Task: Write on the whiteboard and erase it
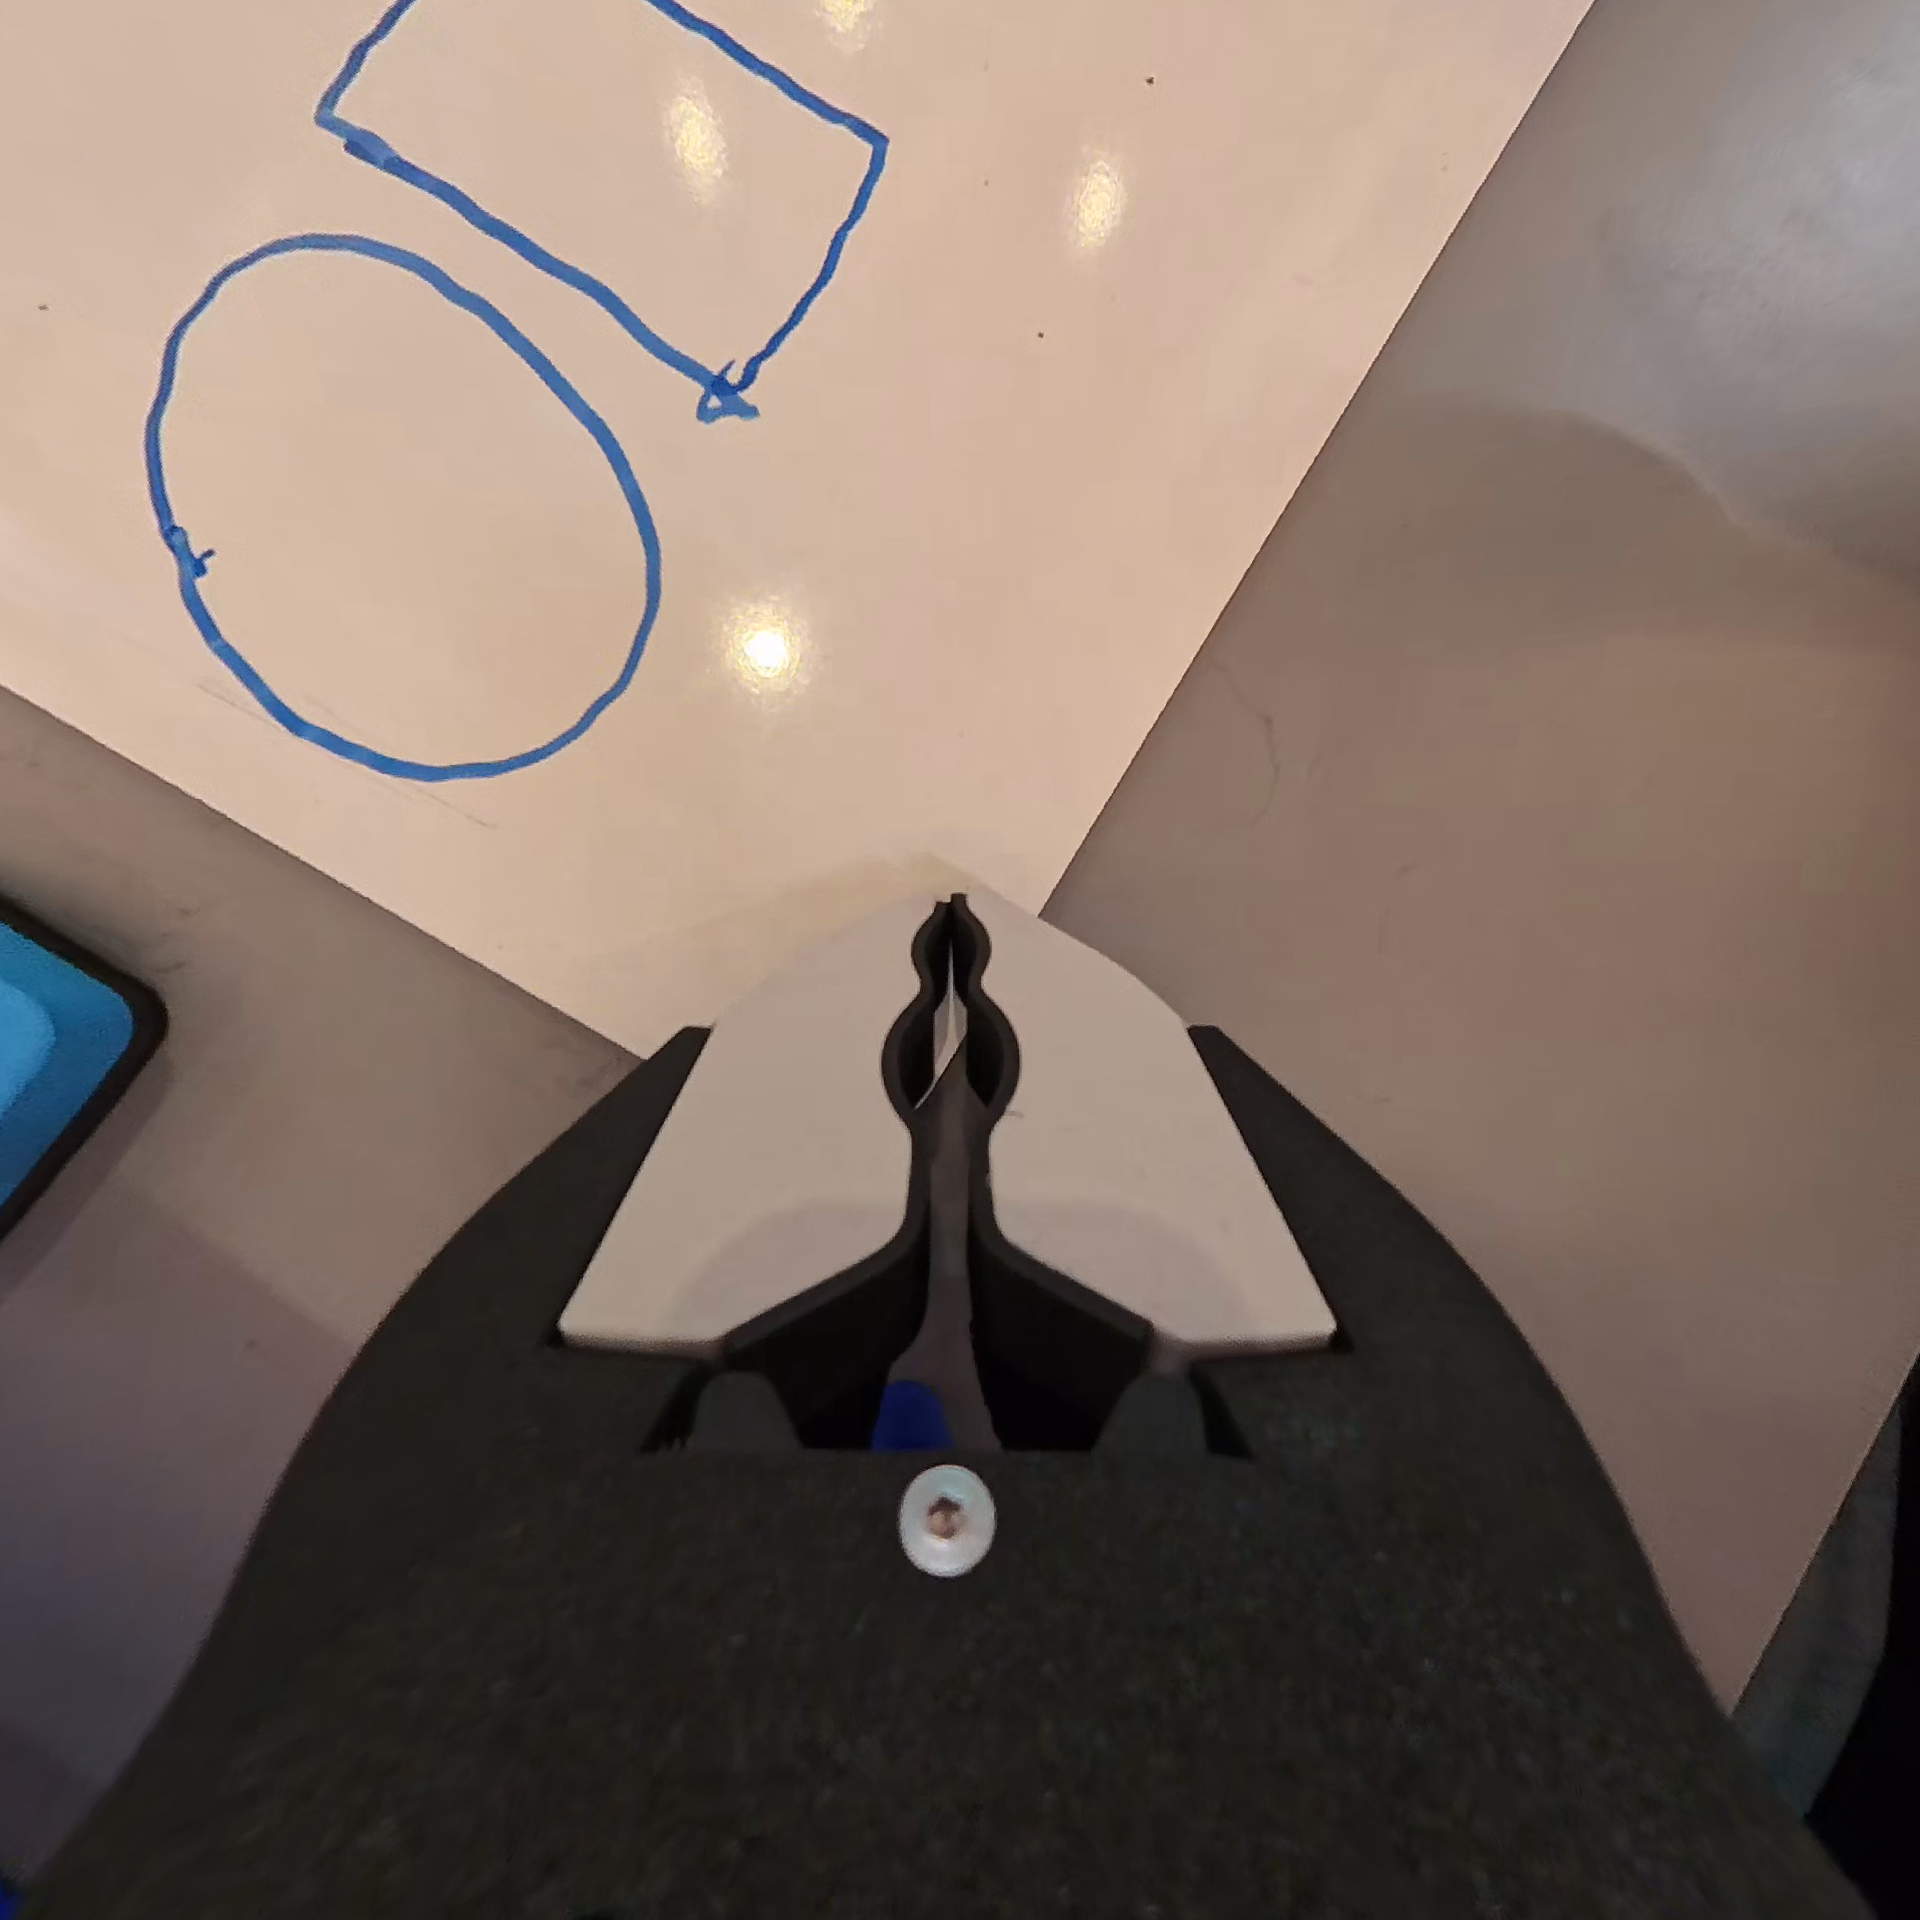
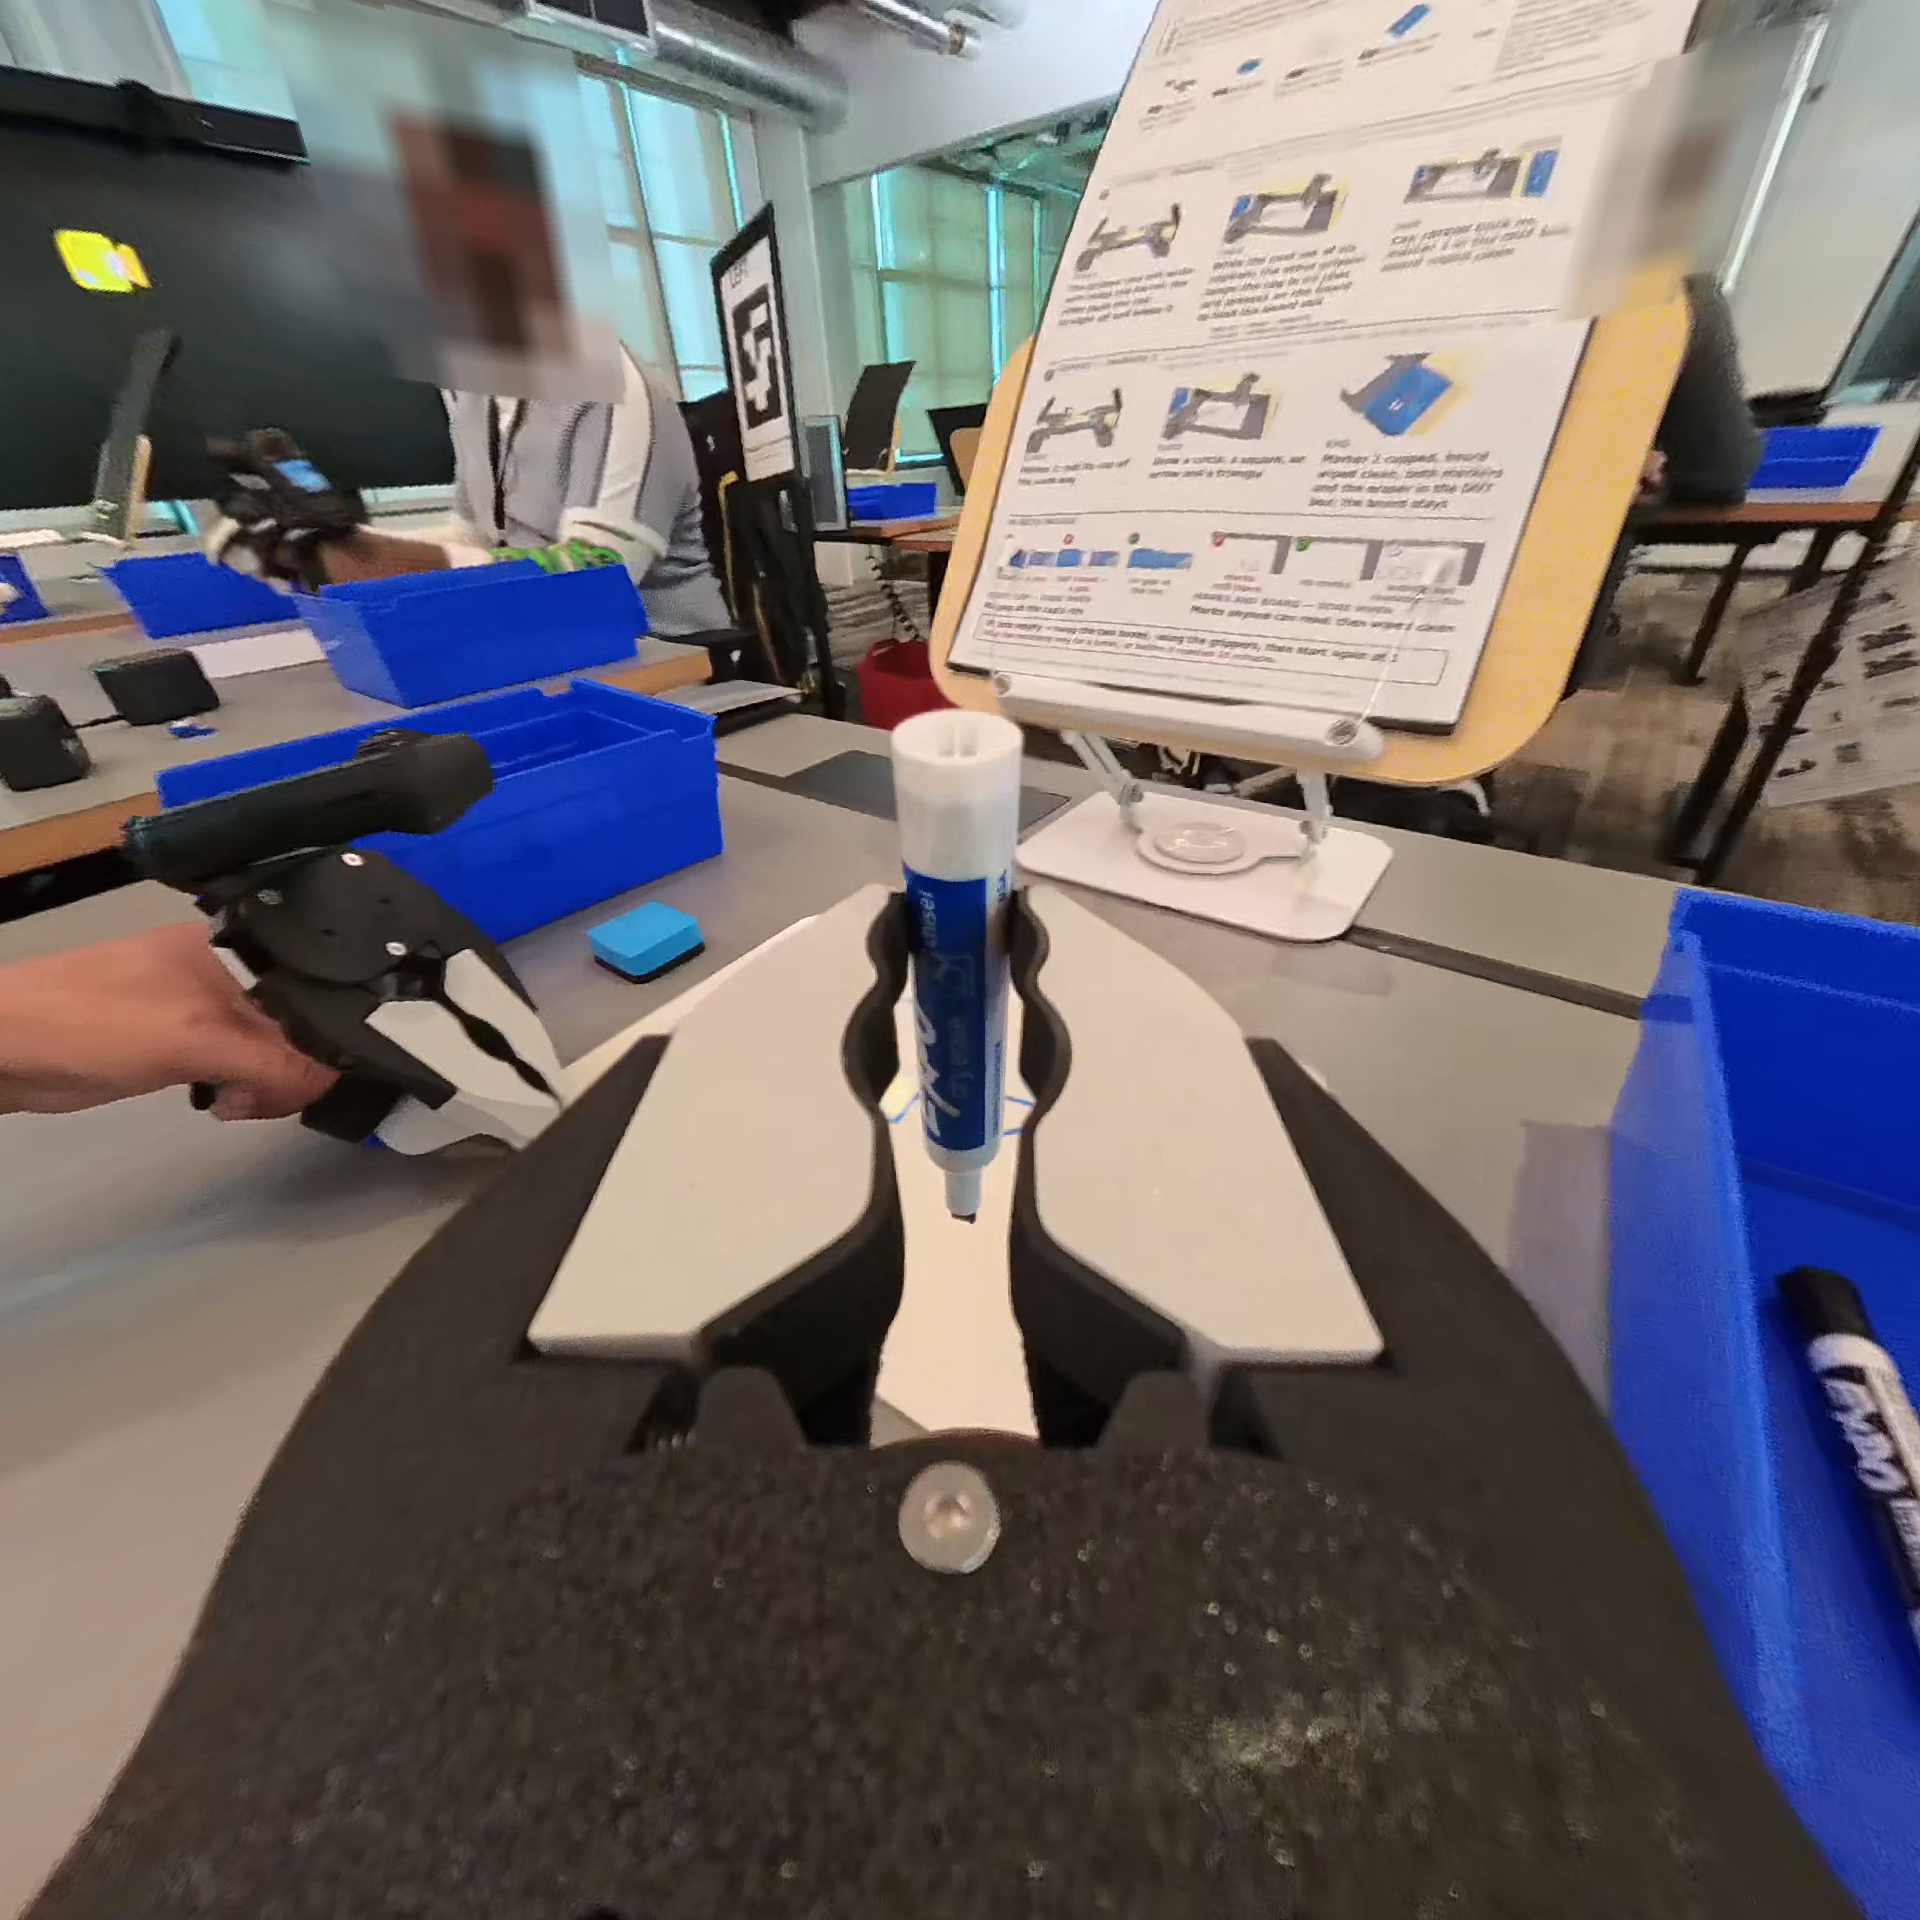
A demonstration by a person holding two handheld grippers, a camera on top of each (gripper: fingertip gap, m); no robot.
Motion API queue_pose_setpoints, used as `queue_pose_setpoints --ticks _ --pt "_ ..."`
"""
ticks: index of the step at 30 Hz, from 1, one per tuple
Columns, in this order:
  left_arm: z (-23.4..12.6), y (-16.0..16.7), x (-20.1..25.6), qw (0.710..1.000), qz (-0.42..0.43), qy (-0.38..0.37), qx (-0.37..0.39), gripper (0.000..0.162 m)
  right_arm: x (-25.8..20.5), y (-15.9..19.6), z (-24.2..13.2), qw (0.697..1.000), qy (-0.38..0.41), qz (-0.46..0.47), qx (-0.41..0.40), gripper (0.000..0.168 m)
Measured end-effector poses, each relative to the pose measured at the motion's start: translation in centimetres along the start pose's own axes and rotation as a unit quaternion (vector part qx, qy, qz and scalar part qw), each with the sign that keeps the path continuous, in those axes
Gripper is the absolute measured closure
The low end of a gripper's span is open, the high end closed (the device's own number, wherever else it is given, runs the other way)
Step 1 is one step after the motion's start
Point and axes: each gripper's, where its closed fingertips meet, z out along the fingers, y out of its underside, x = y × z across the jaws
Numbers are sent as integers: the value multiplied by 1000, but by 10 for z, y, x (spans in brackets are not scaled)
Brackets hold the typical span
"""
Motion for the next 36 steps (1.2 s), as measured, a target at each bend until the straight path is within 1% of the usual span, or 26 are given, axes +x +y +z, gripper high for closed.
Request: queue_pose_setpoints --ticks 8,21,29,36 --pt "1 -1 2 1000 3 1 0 162 -7 1 3 1000 -26 9 -11 150" --pt "1 0 3 1000 -1 7 3 162 -20 15 12 997 -62 39 -35 150" --pt "0 1 2 1000 -3 10 3 162 -23 18 14 995 -74 54 -39 150" --pt "0 2 1 1000 -5 10 2 162 -26 23 16 994 -80 47 -52 150"
